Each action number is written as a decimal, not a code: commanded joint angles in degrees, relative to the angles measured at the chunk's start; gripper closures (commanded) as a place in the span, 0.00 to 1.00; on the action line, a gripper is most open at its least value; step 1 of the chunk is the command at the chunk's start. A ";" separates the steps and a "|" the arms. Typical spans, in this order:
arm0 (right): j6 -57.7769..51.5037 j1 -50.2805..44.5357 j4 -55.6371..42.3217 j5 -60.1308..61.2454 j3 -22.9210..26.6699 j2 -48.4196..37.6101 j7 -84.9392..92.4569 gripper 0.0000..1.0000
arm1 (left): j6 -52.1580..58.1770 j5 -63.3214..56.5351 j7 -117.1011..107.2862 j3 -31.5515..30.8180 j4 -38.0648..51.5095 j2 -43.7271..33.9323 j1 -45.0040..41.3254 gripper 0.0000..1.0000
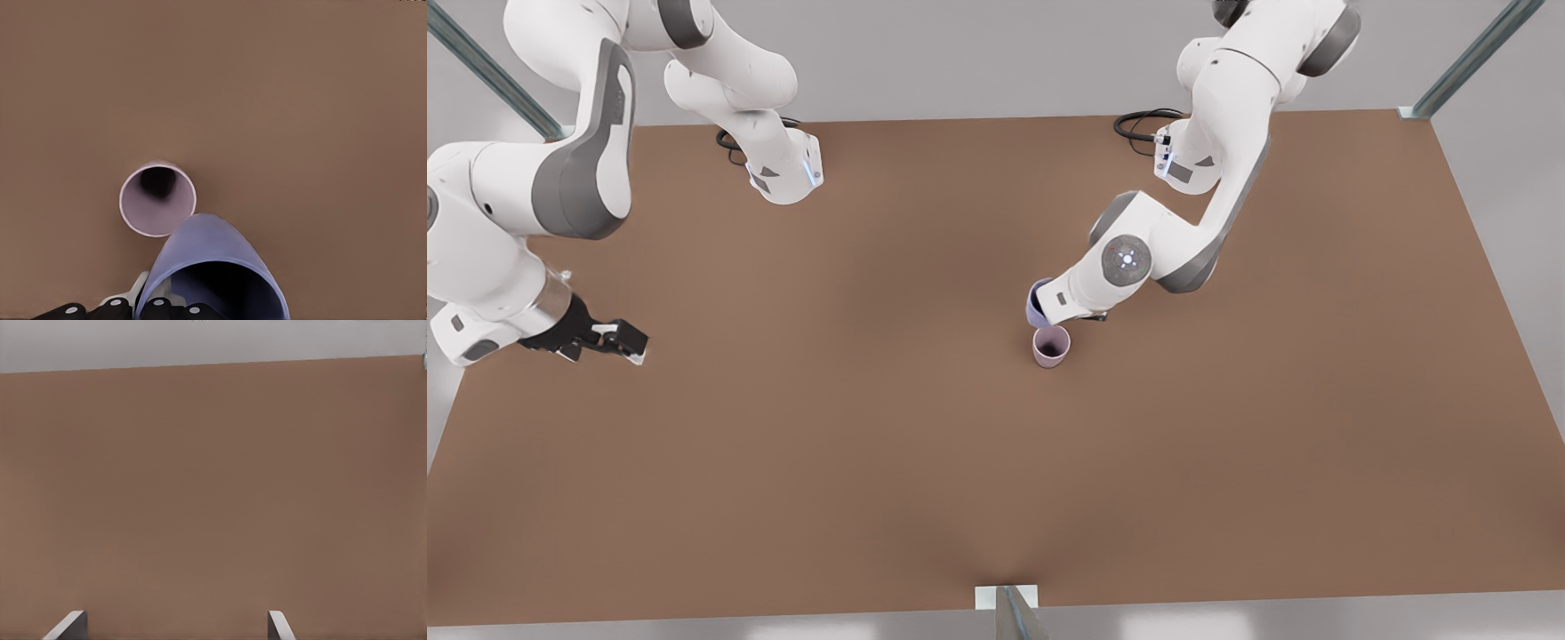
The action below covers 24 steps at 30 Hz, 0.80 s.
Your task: Stack the cups, with the pink cup at the bottom and the purple cup at the top
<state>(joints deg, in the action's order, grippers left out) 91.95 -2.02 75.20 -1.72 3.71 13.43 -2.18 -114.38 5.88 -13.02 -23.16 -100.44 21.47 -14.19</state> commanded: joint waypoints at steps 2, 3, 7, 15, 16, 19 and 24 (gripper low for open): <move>-0.98 0.00 -0.15 0.05 0.33 0.02 7.10 0.00 | 0.65 -0.17 -24.95 0.31 0.59 0.77 -0.05 0.79; -0.98 0.08 -0.23 -0.29 0.33 -0.07 7.19 0.00 | 0.74 -0.26 -25.04 0.66 2.52 1.82 0.03 0.79; -1.16 -0.36 -1.02 -1.53 2.27 -0.24 7.37 0.00 | -0.84 -5.00 -25.48 0.83 2.97 2.00 0.03 0.79; -1.51 -0.97 -1.02 -0.39 1.74 0.99 -1.34 0.00 | -2.95 -5.00 -26.44 1.36 4.11 3.23 0.03 0.79; -1.51 -0.80 -1.11 -0.39 1.74 0.99 -1.34 0.00 | -3.48 -5.00 -26.53 1.36 4.02 3.32 0.03 0.79; -1.51 -0.88 -1.11 -0.39 1.65 0.99 -1.42 0.00 | -3.13 -5.27 -26.53 1.36 3.67 3.84 0.03 0.79; -0.89 -0.88 -1.11 -0.39 1.74 1.07 -1.42 0.00 | -2.69 -5.27 -26.44 1.36 3.23 4.55 -0.05 0.79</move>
<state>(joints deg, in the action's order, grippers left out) 90.62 -2.92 74.12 -2.16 5.38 14.54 -0.99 -116.87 0.50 -32.53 -21.78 -97.20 25.98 -14.23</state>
